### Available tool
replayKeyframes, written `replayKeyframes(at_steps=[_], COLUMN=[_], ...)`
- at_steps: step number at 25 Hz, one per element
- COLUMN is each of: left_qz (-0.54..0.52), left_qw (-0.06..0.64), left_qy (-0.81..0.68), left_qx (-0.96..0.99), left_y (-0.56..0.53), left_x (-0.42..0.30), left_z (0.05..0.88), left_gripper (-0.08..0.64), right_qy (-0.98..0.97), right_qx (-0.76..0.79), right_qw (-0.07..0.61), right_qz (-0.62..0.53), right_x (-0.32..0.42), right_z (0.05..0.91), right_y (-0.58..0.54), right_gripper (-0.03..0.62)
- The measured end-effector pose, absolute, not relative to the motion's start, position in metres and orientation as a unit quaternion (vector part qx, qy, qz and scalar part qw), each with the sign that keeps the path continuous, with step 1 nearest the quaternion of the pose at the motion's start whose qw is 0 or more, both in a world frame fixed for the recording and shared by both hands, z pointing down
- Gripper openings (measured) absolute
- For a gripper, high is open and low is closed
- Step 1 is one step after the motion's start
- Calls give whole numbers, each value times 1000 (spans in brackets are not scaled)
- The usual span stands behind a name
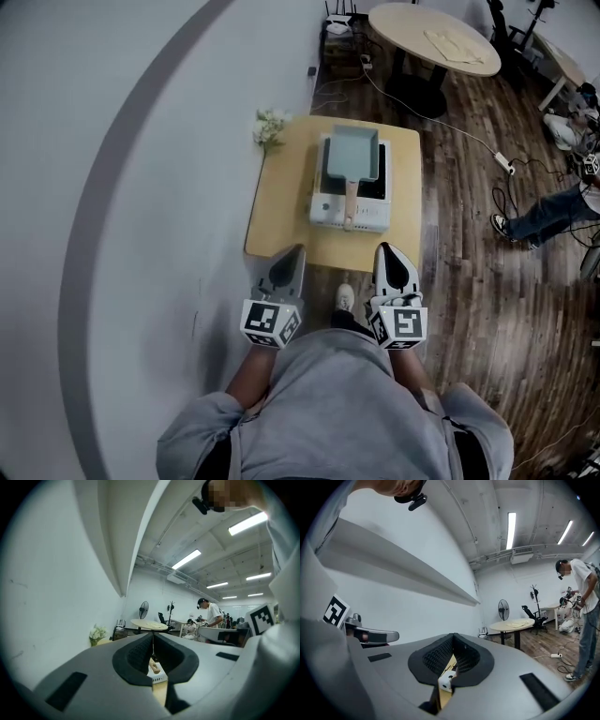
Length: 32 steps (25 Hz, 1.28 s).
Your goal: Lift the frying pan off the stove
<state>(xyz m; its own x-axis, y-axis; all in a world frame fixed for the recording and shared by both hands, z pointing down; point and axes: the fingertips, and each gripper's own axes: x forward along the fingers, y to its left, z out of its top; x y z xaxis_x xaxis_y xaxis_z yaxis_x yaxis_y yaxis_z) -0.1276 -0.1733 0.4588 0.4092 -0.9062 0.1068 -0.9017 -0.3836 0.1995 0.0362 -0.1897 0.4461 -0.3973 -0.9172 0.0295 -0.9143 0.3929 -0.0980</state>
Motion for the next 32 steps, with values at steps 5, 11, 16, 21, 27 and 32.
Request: replayKeyframes(at_steps=[5,11,16,21,27,32], left_qz=[-11,-1,-25,-26,-22,-21], left_qw=[161,292,451,552,602,629], left_qy=[-514,-445,-357,-281,-235,-191], left_qx=[843,847,818,784,763,753], left_y=[-230,-280,-305,-324,-352,-364], left_x=[-108,-80,-65,-54,-42,-25], left_z=[472,520,568,614,642,658], left_gripper=[5,118,153,153,153,161], right_qy=[849,877,855,824,802,790], right_qx=[-524,-442,-359,-299,-238,-197], right_qw=[1,-47,-51,-52,-40,-40], right_qz=[-66,-184,-370,-479,-547,-579], right_x=[37,23,16,8,-6,-19], right_z=[457,518,580,621,639,647], right_y=[-248,-297,-309,-309,-313,-312], right_gripper=[-5,78,153,153,170,179])
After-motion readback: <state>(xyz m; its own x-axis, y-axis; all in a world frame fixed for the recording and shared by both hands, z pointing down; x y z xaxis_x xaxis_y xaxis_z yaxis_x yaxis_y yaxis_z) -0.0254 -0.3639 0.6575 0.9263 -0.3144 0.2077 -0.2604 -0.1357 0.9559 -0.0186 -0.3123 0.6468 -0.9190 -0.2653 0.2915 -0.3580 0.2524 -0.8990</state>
